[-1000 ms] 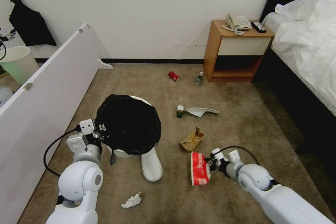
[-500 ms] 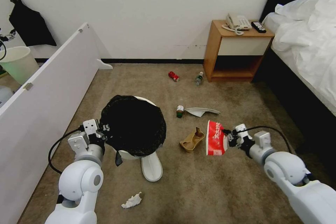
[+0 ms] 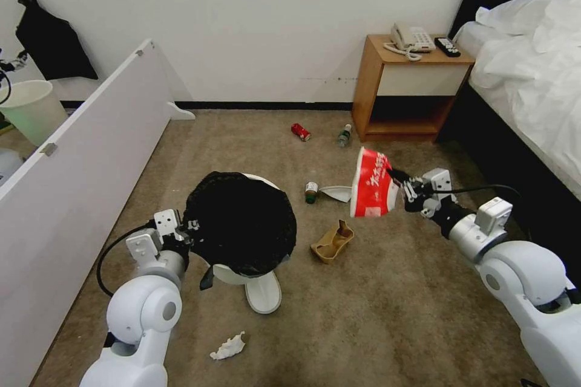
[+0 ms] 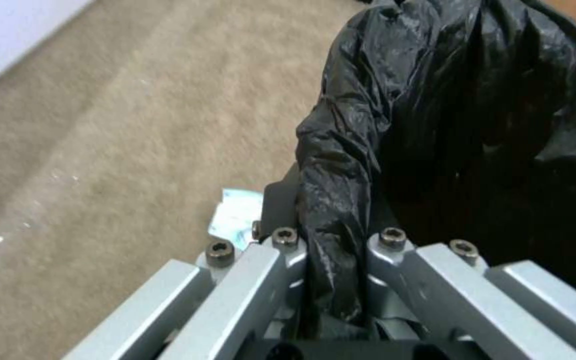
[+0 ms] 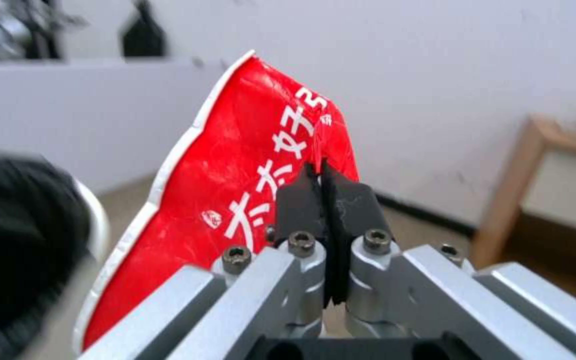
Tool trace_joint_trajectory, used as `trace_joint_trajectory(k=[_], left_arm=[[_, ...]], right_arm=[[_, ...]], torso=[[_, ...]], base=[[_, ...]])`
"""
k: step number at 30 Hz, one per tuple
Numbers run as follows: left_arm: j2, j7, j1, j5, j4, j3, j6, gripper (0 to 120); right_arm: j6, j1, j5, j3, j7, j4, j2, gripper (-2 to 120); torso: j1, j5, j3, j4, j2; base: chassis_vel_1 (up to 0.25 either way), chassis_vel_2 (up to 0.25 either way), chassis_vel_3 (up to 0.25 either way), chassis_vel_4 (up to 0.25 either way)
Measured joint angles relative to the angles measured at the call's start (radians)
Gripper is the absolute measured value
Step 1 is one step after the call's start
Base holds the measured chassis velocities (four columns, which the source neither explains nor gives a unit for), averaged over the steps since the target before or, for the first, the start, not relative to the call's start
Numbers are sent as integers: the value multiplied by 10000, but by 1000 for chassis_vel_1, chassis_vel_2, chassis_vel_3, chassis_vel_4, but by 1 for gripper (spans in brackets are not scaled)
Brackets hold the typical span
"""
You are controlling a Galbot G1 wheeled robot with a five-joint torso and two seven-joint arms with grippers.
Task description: Pick up the trash bin, then pick up the garbage from the floor and place it into the trash bin.
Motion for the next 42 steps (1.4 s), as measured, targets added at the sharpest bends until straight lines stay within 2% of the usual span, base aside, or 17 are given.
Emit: trace_joint_trajectory(k=[7, 13, 16, 18, 21, 22, 26, 28, 29, 30, 34, 37, 42], left_arm=[[177, -250, -75, -783, 228, 638, -51, 4], [178, -425, -254, -964, 374, 927, -44, 4], [188, -606, -443, -1354, 547, 1177, -40, 4], [285, -694, -679, -1726, 727, 1441, -70, 4], [349, -699, -832, -1859, 849, 1576, -136, 4], [417, -701, -1061, -2096, 978, 1754, -231, 4], [453, -701, -1364, -2448, 1108, 1958, -308, 4], [472, -690, -1768, -2841, 1333, 2280, -455, 4], [472, -690, -1768, -2841, 1333, 2280, -455, 4], [467, -681, -2037, -3004, 1507, 2531, -574, 4], [414, -680, -2377, -3242, 1671, 2839, -645, 4], [282, -677, -2849, -3550, 1789, 3278, -774, 4], [171, -747, -3146, -3932, 1802, 3654, -779, 4]], right_arm=[[1137, 213, 507, -17, -679, 315, -20, 0], [1451, 285, 808, 15, -1115, 548, -73, 0], [1540, 308, 1085, 60, -1446, 804, -151, 0], [1575, 323, 1244, 62, -1684, 956, -251, 0], [1585, 321, 1300, 41, -1777, 994, -309, 0], [1605, 294, 1325, 12, -1921, 999, -355, 0], [1613, 247, 1347, -31, -2018, 999, -401, 0], [1614, 201, 1344, -73, -2088, 971, -435, 0], [1614, 201, 1344, -73, -2088, 971, -435, 0], [1612, 157, 1343, -97, -2092, 950, -456, 0], [1594, 72, 1321, -129, -2097, 937, -494, 0], [1574, -147, 1212, -188, -2109, 911, -573, 0], [1564, -312, 1122, -187, -2115, 877, -602, 0]], torso=[[0, 0, 0, 0, 0], [0, 1, 0, 1, 0], [0, 0, 0, 0, 0], [0, 1, 1, -1, 0], [0, 0, 0, 0, 0], [0, 1, 1, 1, 0], [0, 1, 0, 0, 0], [0, 1, 0, -2, 0], [0, 1, 0, -2, 0], [0, 1, 0, 0, 0], [0, 1, 1, 1, -1], [0, 1, 1, -3, 0], [0, 3, 0, 0, 0]], base=[[0, 0, 0, 0], [0, 0, 0, 0], [0, 0, 0, 0], [0, 0, 0, 0], [0, 0, 0, 0], [0, 0, 0, 0], [0, 0, 0, 0], [0, 0, 0, 0], [0, 0, 0, 0], [0, 0, 0, 0], [0, 0, 0, 0], [0, 0, 0, 0], [0, 0, 0, 0]])
